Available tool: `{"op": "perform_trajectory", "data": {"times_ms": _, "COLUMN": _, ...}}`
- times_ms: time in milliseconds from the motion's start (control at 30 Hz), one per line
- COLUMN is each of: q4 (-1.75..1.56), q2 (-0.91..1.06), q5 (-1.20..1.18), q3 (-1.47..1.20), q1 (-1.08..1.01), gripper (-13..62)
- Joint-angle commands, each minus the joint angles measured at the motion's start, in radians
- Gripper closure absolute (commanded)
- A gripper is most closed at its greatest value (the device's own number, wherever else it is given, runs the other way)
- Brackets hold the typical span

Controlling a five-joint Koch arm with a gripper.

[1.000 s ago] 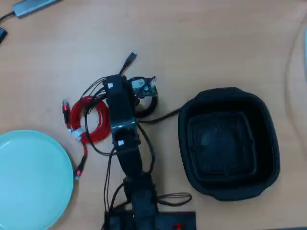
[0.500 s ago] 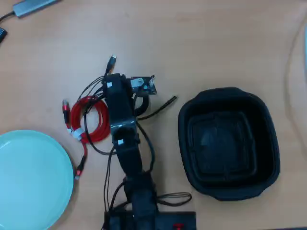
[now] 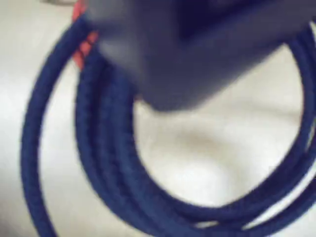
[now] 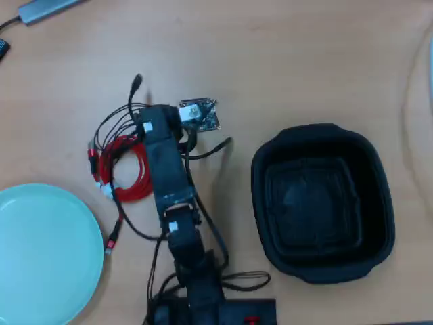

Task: Put a black charging cable in a black bowl and put a red charging cable in a green bowl

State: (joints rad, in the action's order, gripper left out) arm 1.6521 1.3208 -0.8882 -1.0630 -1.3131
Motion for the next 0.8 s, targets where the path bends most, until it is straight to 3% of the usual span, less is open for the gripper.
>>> {"op": "perform_trajectory", "data": {"times_ms": 0, "q4": 0.054, "q2": 0.199, "q5": 0.069, "q3": 0.103, "q1": -0.003, "gripper": 55.5}}
{"op": "perform_trajectory", "data": {"times_ms": 333, "q4": 0.06, "q2": 0.572, "q5": 0.213, "q3": 0.086, "q1": -0.144, "gripper": 55.6}}
{"op": "perform_trajectory", "data": {"times_ms": 767, "q4": 0.097, "q2": 0.595, "q5": 0.221, "q3": -0.009, "q1": -0.578, "gripper": 55.7}}
